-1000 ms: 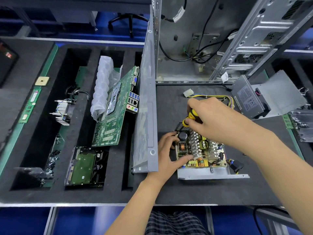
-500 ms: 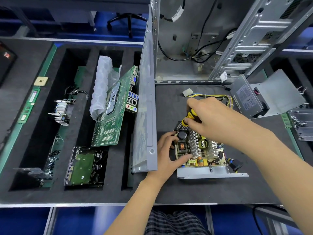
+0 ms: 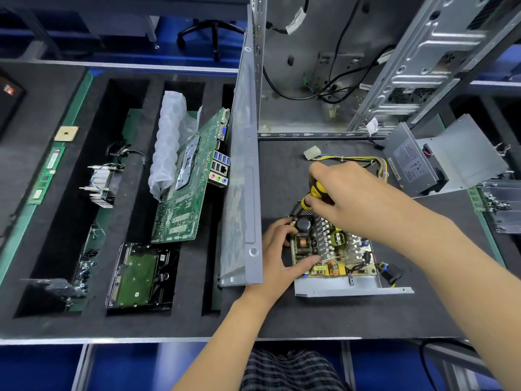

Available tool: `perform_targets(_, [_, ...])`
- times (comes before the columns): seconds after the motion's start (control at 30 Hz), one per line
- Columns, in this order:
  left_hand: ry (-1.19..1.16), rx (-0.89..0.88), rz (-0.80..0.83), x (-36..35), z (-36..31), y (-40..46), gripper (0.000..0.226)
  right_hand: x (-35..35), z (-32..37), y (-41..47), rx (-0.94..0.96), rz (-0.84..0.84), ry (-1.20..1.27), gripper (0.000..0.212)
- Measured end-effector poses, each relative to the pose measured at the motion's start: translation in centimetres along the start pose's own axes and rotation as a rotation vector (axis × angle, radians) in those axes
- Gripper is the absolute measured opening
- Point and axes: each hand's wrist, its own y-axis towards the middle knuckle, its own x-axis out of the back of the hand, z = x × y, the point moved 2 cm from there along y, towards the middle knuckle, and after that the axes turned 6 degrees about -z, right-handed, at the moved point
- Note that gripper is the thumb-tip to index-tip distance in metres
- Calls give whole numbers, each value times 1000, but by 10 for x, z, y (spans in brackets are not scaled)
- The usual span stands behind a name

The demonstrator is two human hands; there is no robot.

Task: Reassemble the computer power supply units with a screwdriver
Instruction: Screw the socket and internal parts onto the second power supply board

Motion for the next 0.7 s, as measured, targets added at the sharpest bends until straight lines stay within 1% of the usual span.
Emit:
perform_targets(0.27, [14, -11, -25, 2, 0, 0, 50, 3, 2, -2, -4, 5, -14, 24])
perform_targets(0.7, [6, 1, -4, 2, 0, 0, 47, 3, 1, -4, -34, 51, -24, 25])
